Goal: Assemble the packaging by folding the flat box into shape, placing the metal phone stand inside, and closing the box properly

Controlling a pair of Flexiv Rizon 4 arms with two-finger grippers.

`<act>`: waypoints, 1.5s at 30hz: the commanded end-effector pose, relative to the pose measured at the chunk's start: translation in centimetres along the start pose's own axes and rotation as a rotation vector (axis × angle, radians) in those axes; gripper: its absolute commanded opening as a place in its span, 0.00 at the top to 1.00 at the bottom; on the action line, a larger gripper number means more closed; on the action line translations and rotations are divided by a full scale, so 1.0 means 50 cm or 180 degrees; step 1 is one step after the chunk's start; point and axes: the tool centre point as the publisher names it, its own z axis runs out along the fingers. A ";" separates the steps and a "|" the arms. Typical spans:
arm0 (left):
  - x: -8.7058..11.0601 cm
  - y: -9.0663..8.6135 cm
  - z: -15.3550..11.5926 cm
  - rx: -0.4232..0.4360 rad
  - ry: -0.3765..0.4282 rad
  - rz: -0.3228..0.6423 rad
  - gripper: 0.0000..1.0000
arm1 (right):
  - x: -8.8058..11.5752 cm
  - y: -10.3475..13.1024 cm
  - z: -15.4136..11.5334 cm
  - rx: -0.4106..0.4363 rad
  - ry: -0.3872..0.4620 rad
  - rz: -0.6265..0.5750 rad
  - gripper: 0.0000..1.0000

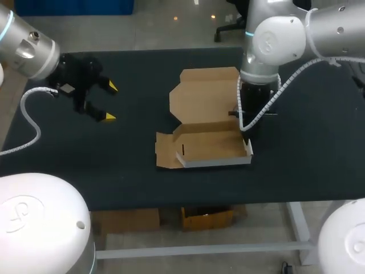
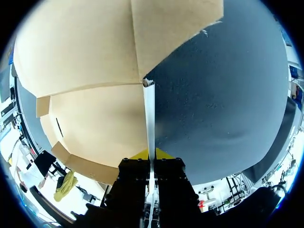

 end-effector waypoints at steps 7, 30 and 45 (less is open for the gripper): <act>0.000 0.000 0.000 -0.0005 -0.0002 0.0002 0.00 | 0.006 0.019 0.010 -0.0072 0.0028 -0.0113 1.00; 0.000 0.000 0.000 -0.0005 -0.0002 0.0002 0.00 | 0.018 0.035 0.022 -0.0188 -0.0013 -0.0099 0.91; 0.000 0.000 0.000 -0.0005 -0.0002 0.0002 0.00 | 0.022 0.034 0.038 -0.0603 -0.0069 0.0061 0.90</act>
